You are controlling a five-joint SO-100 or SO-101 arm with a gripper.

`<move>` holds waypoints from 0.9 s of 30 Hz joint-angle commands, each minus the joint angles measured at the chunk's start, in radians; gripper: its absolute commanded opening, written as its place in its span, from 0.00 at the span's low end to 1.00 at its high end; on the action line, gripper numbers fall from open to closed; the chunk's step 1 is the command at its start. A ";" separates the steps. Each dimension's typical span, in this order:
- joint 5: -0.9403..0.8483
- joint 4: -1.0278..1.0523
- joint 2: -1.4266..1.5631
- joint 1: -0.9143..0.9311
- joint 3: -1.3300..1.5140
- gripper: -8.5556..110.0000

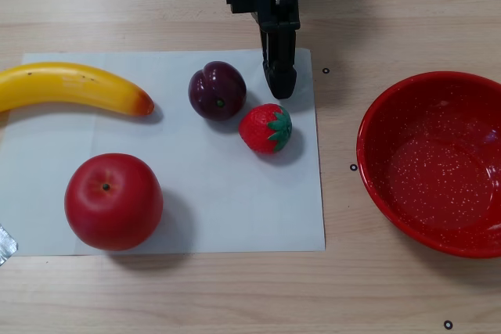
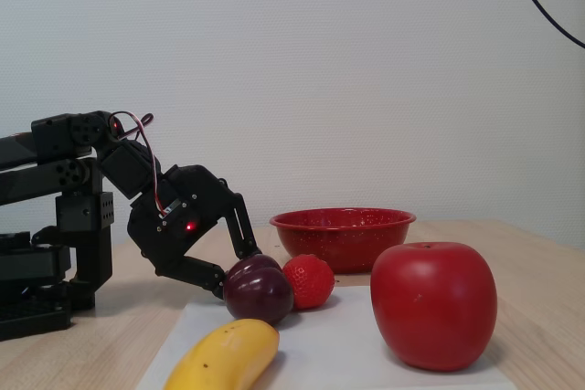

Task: Grasp the banana and put it in the red bowl.

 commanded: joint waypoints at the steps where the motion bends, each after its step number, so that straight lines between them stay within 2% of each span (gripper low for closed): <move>1: 0.028 0.015 -0.011 0.011 0.003 0.07; 22: 0.029 0.015 -0.011 0.011 0.003 0.07; 27: 0.031 0.083 -0.011 0.012 -0.018 0.07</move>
